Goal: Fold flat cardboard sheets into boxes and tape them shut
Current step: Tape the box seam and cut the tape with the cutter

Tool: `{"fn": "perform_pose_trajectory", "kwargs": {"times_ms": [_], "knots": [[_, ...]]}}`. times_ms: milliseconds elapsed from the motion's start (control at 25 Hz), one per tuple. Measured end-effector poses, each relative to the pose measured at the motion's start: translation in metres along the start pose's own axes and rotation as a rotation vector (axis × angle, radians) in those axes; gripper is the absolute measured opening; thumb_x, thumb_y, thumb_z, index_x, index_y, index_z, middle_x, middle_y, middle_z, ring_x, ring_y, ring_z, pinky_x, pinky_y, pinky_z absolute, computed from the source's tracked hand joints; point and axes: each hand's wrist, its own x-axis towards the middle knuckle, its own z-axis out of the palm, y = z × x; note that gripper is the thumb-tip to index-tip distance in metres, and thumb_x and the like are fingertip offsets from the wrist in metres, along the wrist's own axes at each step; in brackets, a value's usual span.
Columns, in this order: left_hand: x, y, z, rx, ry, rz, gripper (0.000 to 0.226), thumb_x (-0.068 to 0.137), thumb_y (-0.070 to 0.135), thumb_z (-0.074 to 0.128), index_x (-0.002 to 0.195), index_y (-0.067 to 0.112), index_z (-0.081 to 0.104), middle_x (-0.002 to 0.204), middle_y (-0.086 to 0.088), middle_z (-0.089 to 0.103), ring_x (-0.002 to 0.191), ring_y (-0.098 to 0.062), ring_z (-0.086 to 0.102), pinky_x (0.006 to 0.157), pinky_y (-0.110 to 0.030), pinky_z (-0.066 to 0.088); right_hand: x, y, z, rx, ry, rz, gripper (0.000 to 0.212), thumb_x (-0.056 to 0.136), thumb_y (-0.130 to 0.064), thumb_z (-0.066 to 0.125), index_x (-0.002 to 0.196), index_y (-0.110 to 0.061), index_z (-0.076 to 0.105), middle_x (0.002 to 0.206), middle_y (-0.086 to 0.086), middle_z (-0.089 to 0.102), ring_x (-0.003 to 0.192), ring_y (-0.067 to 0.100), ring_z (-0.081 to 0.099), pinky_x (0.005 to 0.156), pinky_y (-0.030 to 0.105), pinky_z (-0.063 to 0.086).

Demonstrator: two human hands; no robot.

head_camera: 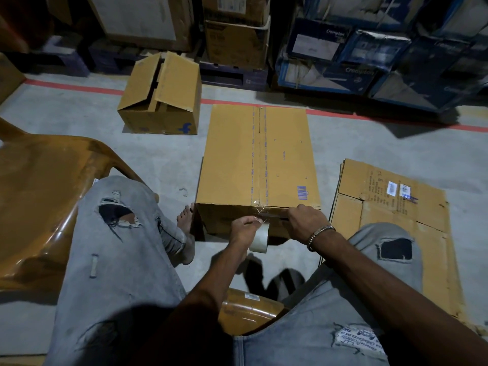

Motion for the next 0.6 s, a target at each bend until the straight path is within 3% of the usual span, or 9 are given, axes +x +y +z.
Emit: {"fn": "perform_pose_trajectory", "kwargs": {"times_ms": [120,280,400,480,600], "knots": [[0.000,-0.002,-0.001,0.012,0.004,0.001,0.005,0.095,0.017,0.074,0.092,0.020,0.074,0.090,-0.001,0.071,0.076,-0.023,0.065,0.069,-0.037,0.057,0.001,-0.003,-0.002,0.028,0.009,0.009,0.038,0.105,-0.039,0.047,0.129,-0.015,0.063,0.111,0.015,0.065,0.103,0.037,0.065,0.072,0.037,0.043],[0.000,-0.001,-0.001,0.034,0.003,0.000,0.014,0.094,0.019,0.075,0.107,0.014,0.077,0.098,-0.004,0.074,0.078,-0.022,0.067,0.062,-0.032,0.057,-0.004,-0.001,-0.006,0.004,0.003,0.017,0.038,0.105,-0.040,0.047,0.125,-0.012,0.063,0.111,0.015,0.065,0.102,0.037,0.066,0.073,0.037,0.046],[0.003,-0.004,0.000,0.046,0.012,0.013,0.004,0.094,0.017,0.075,0.094,0.019,0.078,0.097,-0.003,0.075,0.085,-0.026,0.068,0.071,-0.041,0.060,0.001,-0.009,-0.010,-0.041,-0.001,-0.007,0.034,0.106,-0.033,0.047,0.124,-0.010,0.064,0.109,0.014,0.066,0.101,0.035,0.066,0.070,0.037,0.045],[0.004,-0.005,-0.001,0.057,0.019,0.017,0.010,0.093,0.017,0.076,0.086,0.024,0.076,0.095,0.000,0.075,0.089,-0.027,0.069,0.077,-0.047,0.062,0.000,-0.012,-0.011,-0.044,-0.003,-0.002,0.032,0.105,-0.031,0.047,0.123,-0.011,0.065,0.108,0.013,0.066,0.100,0.035,0.067,0.069,0.037,0.044],[0.008,-0.006,-0.002,0.041,0.015,0.012,0.006,0.093,0.021,0.077,0.090,0.026,0.075,0.101,-0.002,0.075,0.092,-0.029,0.072,0.079,-0.048,0.062,-0.011,-0.005,-0.015,-0.052,-0.017,0.047,0.032,0.106,-0.034,0.047,0.122,-0.011,0.064,0.112,0.013,0.066,0.103,0.035,0.066,0.076,0.039,0.050]]}}
